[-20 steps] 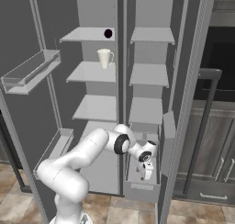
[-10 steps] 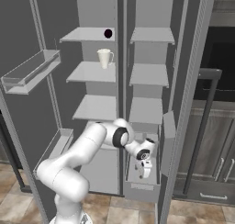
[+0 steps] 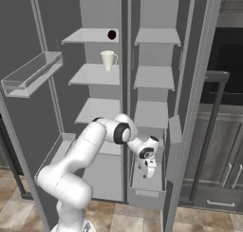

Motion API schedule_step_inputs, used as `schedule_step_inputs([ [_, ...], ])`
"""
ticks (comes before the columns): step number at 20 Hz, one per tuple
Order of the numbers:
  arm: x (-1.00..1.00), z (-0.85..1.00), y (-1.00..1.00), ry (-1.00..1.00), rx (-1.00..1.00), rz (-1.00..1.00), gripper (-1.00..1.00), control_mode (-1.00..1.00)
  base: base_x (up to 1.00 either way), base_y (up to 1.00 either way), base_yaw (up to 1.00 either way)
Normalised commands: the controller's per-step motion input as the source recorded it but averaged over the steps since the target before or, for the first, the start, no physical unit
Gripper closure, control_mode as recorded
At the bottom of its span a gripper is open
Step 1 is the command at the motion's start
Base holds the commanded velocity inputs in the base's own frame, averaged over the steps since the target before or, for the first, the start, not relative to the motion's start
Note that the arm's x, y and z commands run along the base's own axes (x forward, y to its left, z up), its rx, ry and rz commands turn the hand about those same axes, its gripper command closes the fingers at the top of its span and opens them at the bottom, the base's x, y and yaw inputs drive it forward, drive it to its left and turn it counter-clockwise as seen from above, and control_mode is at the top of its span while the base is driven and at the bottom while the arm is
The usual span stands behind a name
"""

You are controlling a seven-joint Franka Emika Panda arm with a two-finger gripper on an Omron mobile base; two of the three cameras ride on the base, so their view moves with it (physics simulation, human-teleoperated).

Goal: Take the eggplant and potato from the fridge shelf and place them in the freezer drawer to begin freezing them.

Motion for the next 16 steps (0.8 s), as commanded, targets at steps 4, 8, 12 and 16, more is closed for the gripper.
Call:
schedule_step_inputs([
  [4, 0.00, 0.74, 0.00, -0.07, 0.00, 0.00, -1.00, -1.00, 0.00, 0.00, 0.00],
  [8, 0.00, 0.60, 0.05, -0.01, 0.00, 0.00, -1.00, -1.00, 0.00, 0.00, 0.00],
  [12, 0.00, 0.54, 0.16, 0.00, 0.00, 0.00, -1.00, -1.00, 0.00, 0.00, 0.00],
  [16, -0.02, 0.44, 0.24, 0.00, 0.00, 0.00, -1.00, -1.00, 0.00, 0.00, 0.00],
])
